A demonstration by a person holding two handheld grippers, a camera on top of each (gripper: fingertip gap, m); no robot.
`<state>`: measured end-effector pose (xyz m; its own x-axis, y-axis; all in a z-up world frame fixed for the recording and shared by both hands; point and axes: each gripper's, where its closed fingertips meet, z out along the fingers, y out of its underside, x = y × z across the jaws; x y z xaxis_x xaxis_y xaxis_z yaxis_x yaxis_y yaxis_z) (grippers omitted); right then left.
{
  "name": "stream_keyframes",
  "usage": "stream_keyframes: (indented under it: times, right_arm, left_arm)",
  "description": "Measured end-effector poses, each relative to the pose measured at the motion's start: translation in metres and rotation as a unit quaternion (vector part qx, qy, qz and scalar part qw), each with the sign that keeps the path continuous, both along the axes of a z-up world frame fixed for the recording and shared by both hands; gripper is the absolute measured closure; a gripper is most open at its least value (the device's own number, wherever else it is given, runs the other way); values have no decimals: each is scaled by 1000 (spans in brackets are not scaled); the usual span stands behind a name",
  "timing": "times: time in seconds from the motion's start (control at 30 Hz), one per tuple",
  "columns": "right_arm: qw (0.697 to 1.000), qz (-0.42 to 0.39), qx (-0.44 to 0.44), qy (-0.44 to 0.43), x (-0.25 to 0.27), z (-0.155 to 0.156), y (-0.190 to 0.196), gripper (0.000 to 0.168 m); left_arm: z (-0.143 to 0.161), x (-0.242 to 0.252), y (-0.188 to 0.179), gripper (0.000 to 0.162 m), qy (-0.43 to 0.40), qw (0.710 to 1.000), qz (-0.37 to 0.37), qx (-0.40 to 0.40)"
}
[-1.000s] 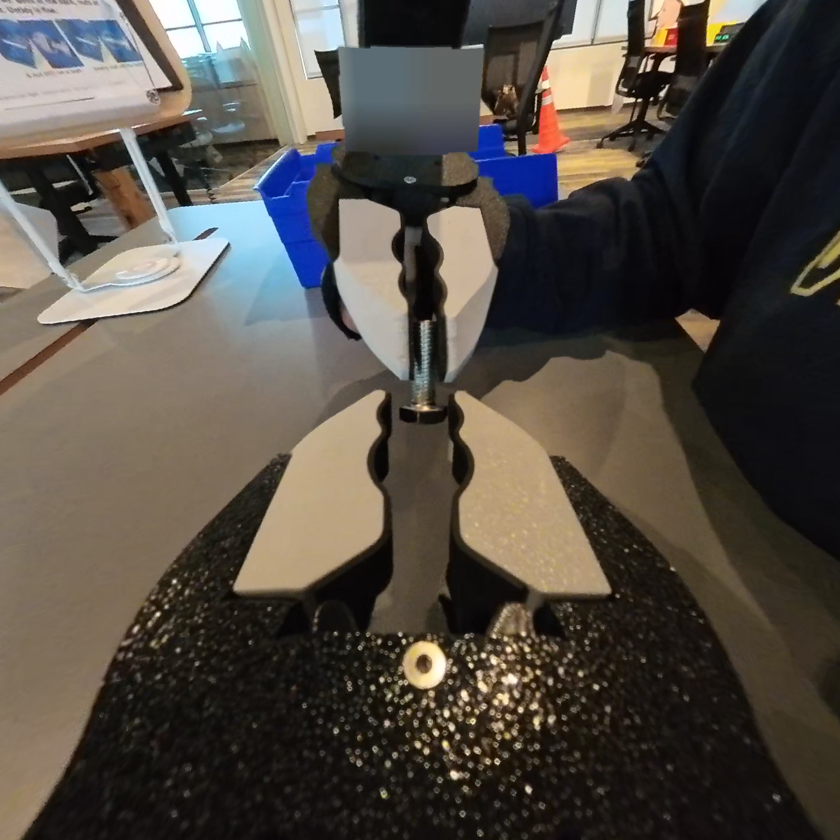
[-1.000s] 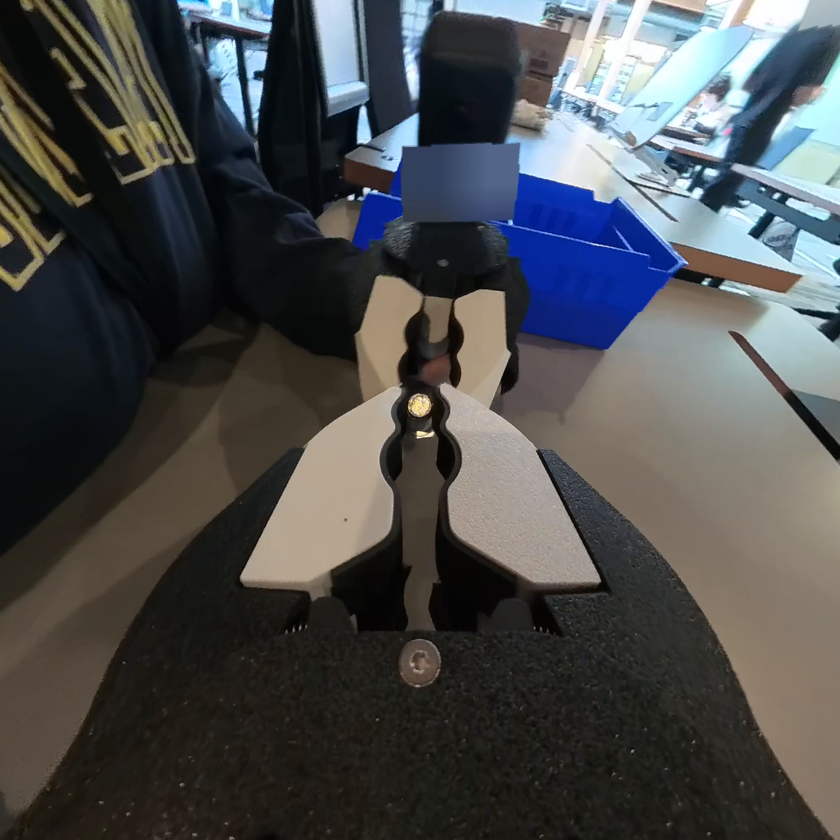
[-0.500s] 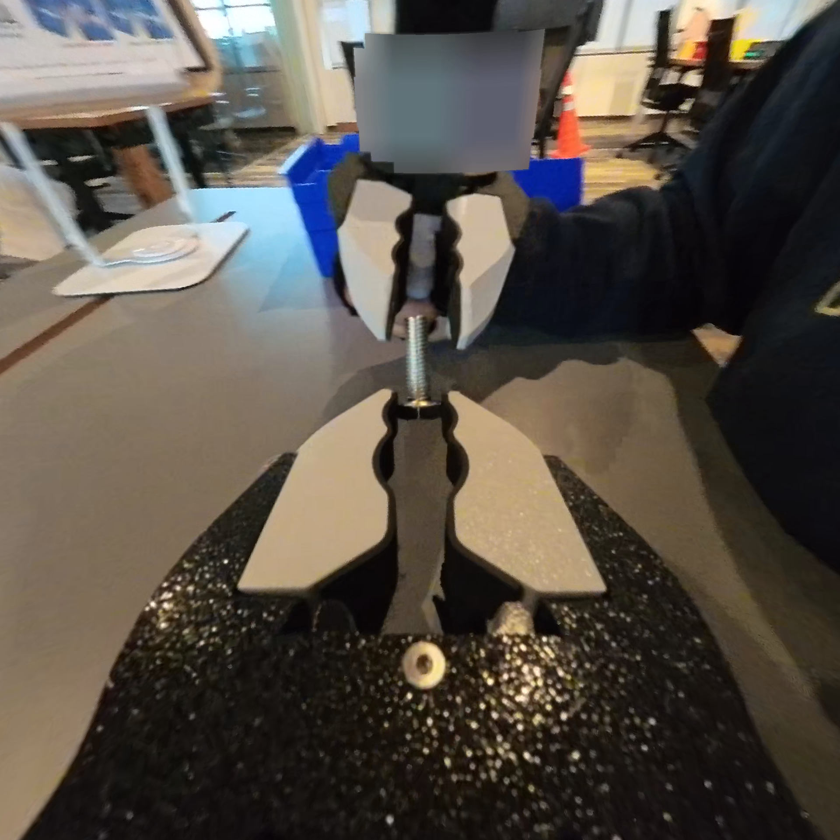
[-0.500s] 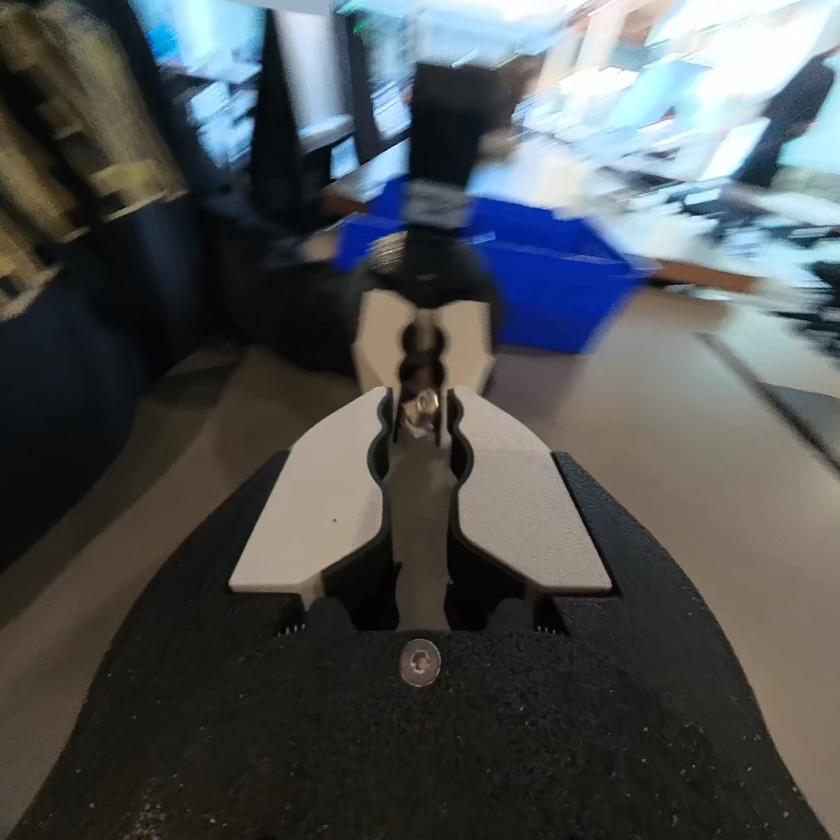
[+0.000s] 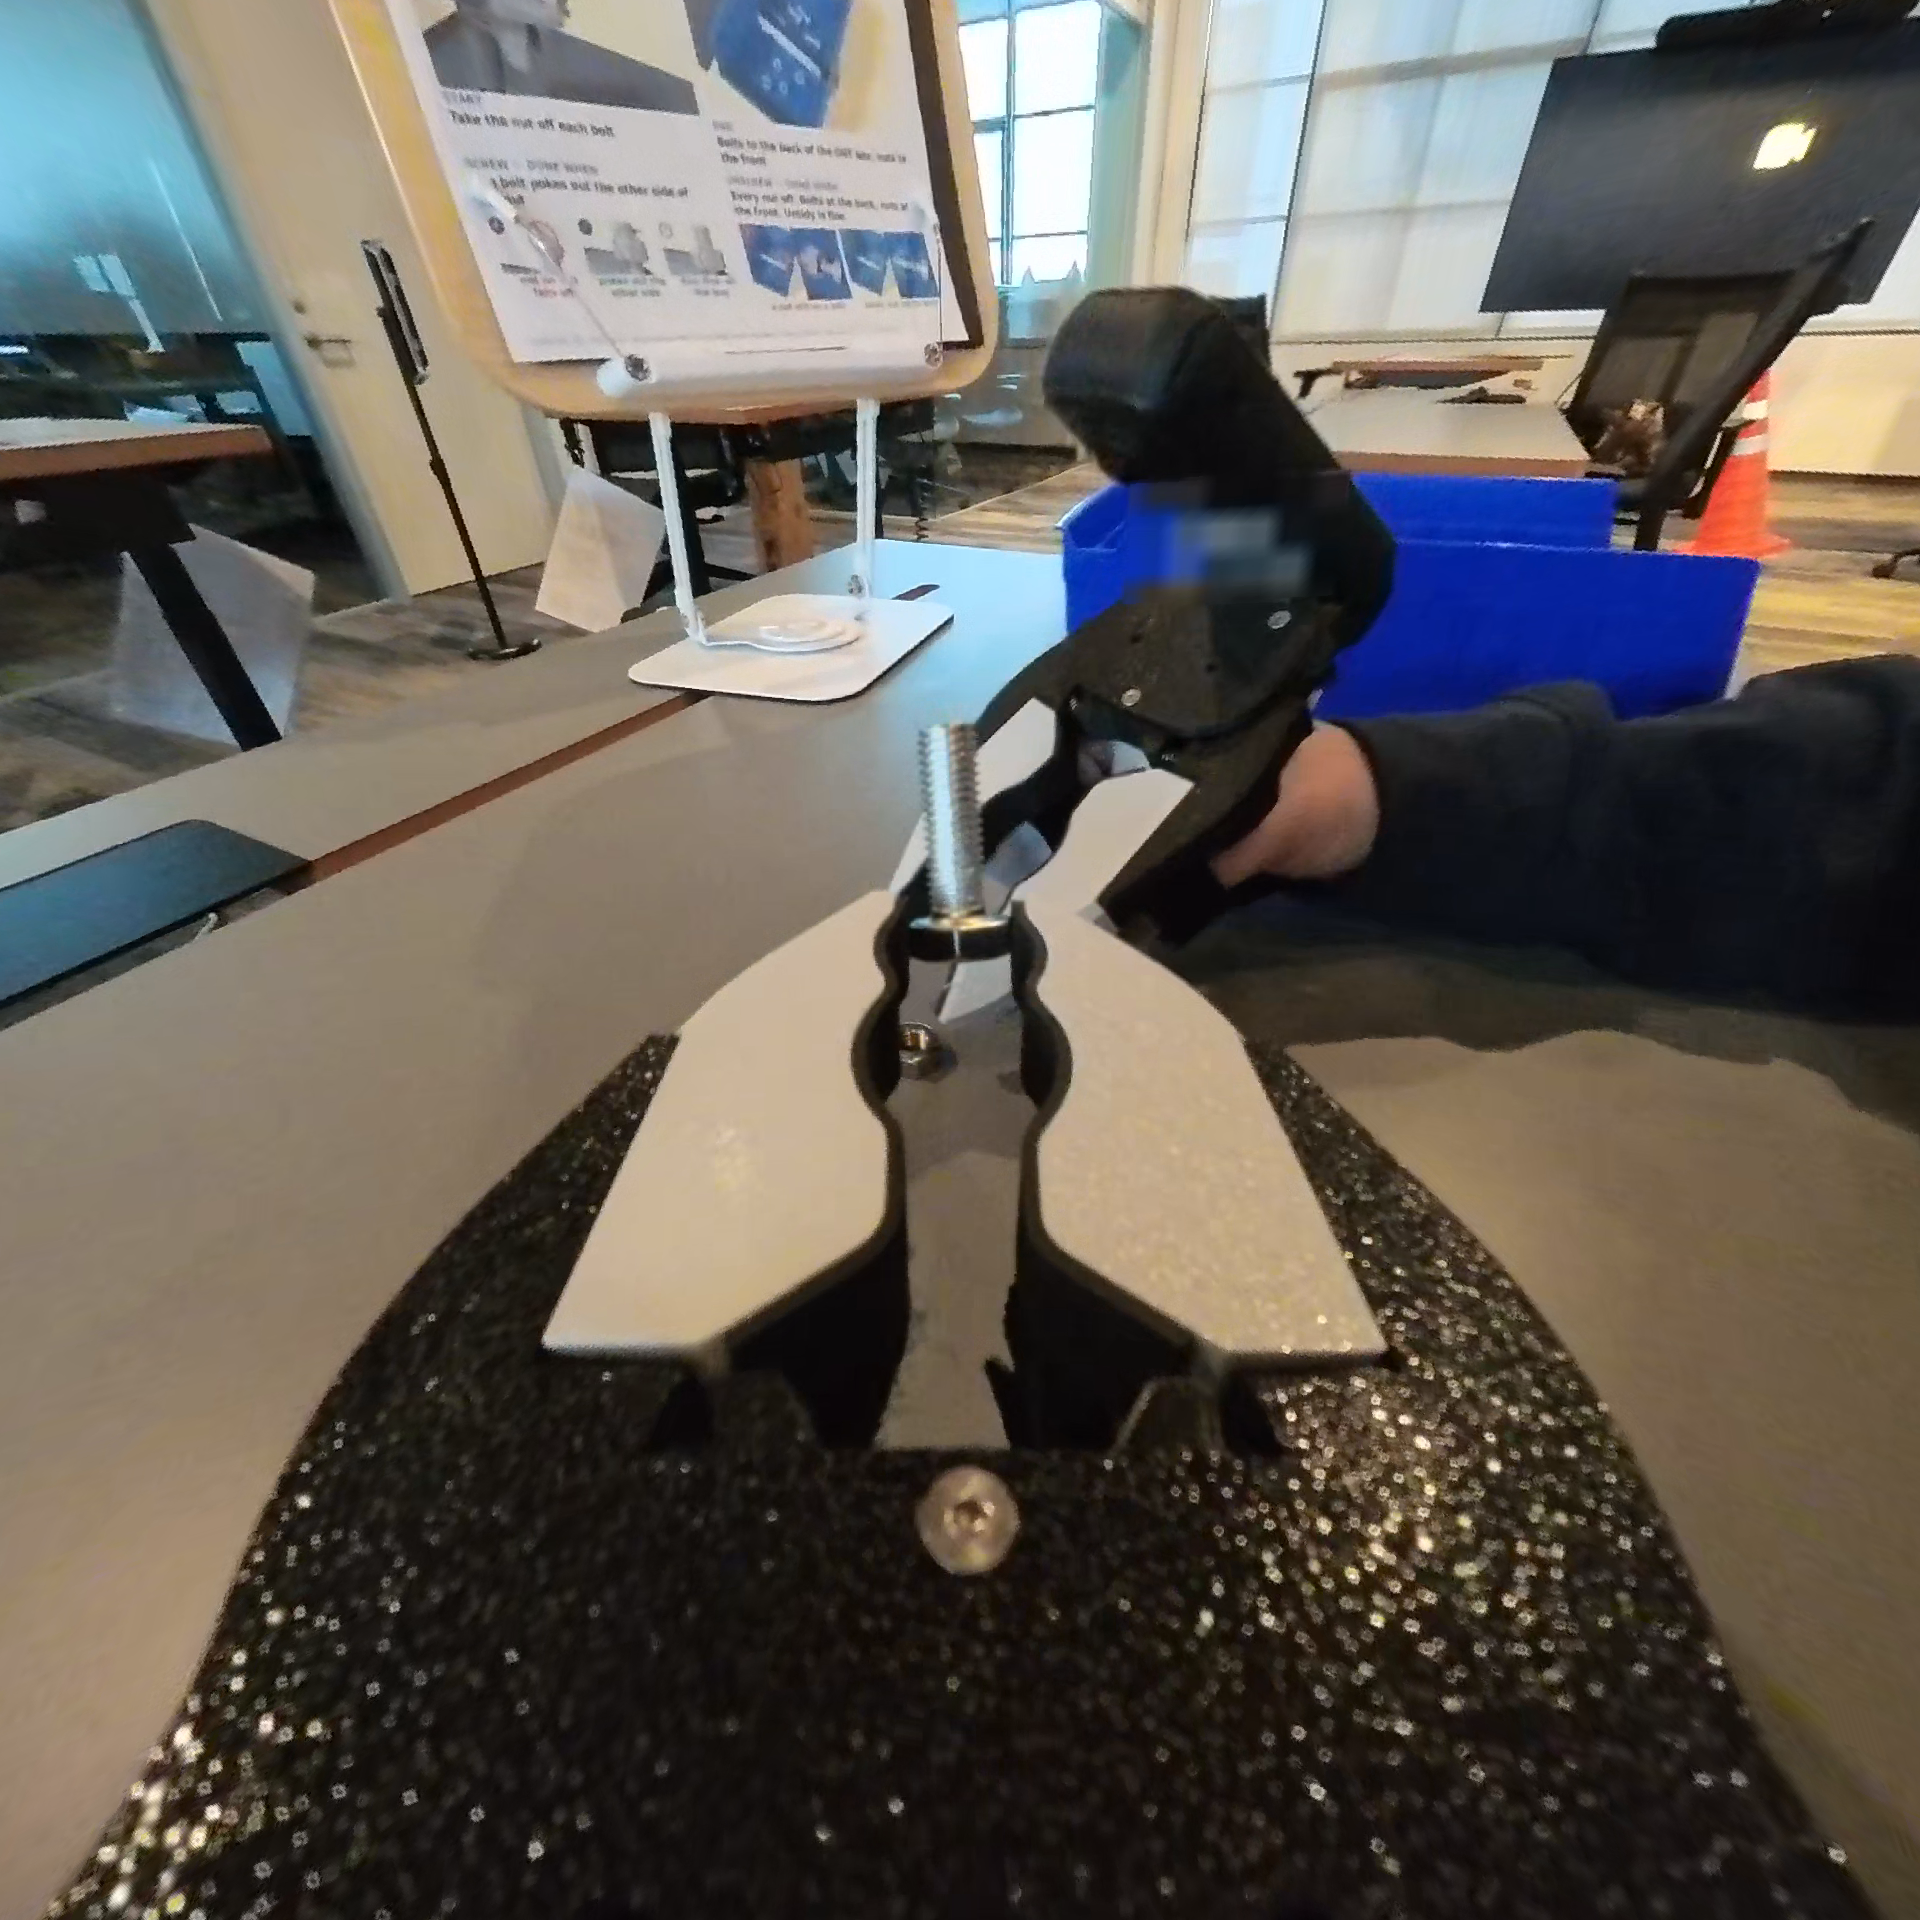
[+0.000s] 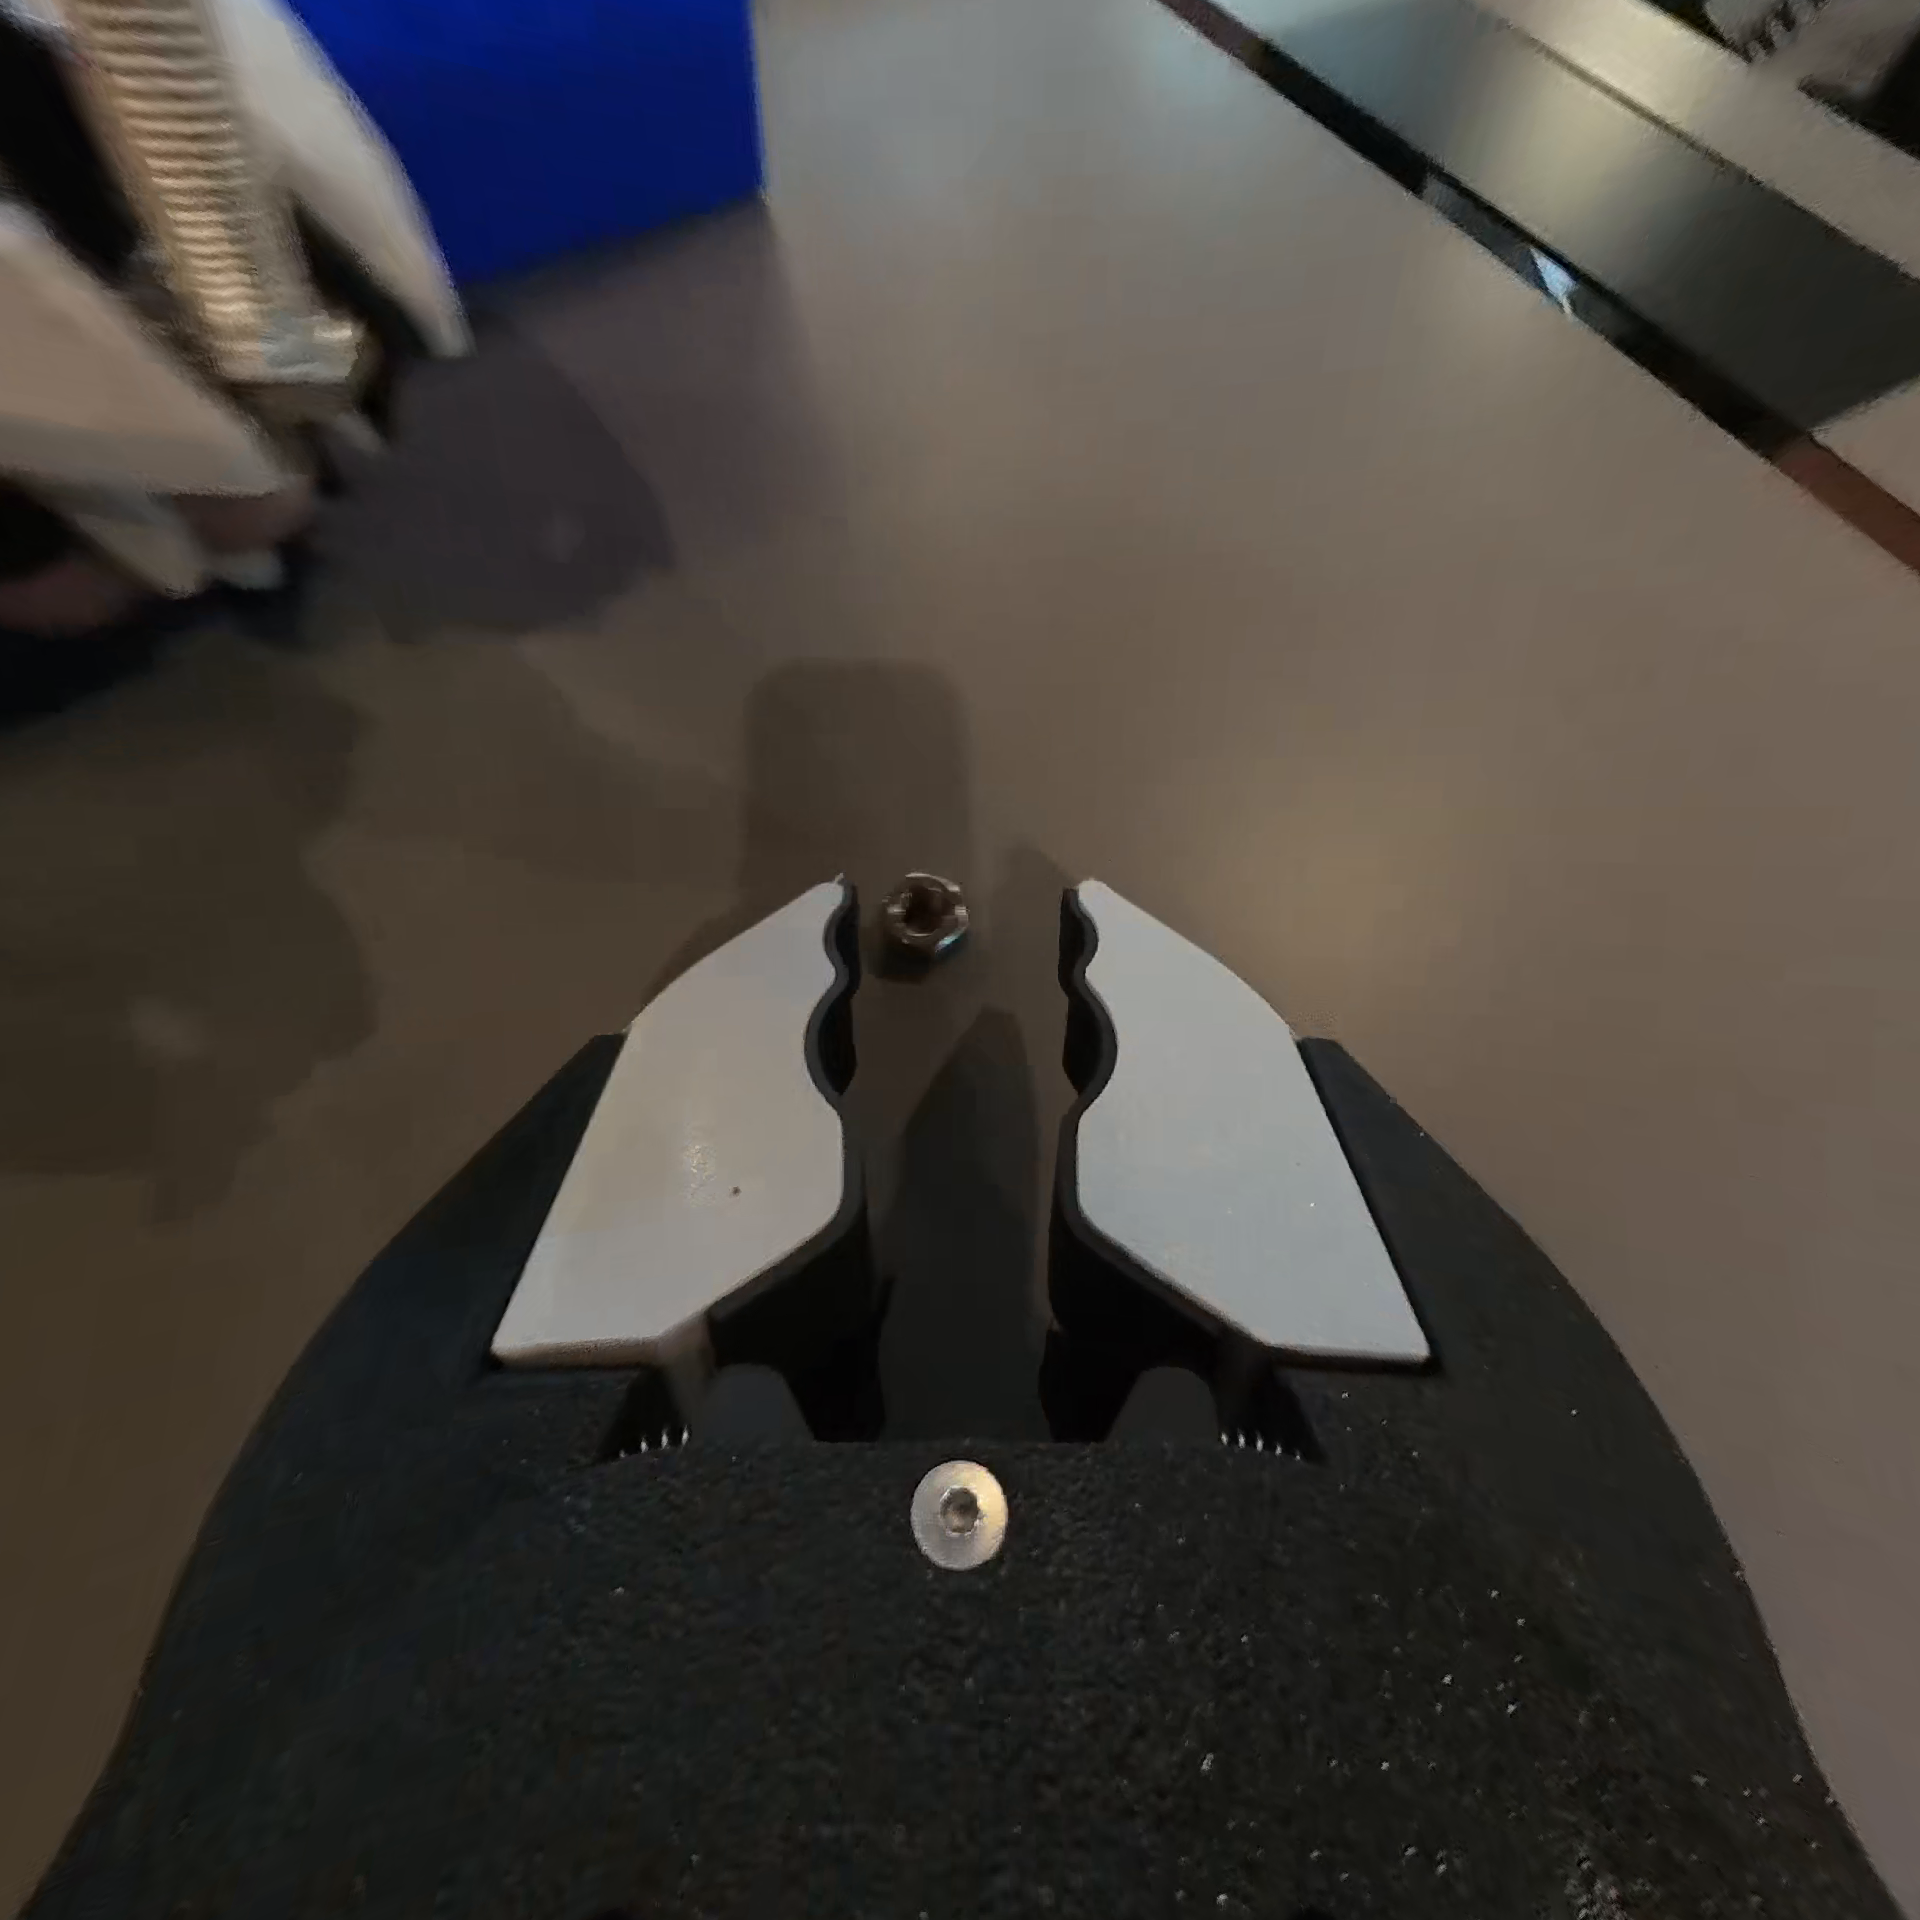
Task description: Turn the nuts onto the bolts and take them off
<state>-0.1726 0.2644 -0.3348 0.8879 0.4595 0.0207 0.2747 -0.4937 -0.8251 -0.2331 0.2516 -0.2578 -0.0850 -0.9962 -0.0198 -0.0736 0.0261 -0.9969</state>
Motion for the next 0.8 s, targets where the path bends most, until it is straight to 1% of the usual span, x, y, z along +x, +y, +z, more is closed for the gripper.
stream_keyframes:
  times: [0.17, 0.27, 0.57, 0.73, 0.8]
  right_arm:
    - [1000, -9, -19, 2, 1, -6, 3, 130]
    - [1000, -8, -23, -2, 1, -7, 4, 130]
    - [999, 16, -39, -21, -3, -14, 2, 133]
    - [998, 20, -42, -39, -4, -17, 2, 133]
    - [998, 25, -42, -37, -6, -17, 3, 136]
  left_arm:
    - [1, 0, 3, 144, -2, 1000, 12, 0]
    - [0, -1, 10, 144, -2, 999, 32, -10]
    - [3, -8, 26, 144, -20, 996, 61, -62]
    - [2, -7, 25, 144, -18, 996, 56, -64]
    - [1, -5, 22, 144, -14, 997, 50, -57]
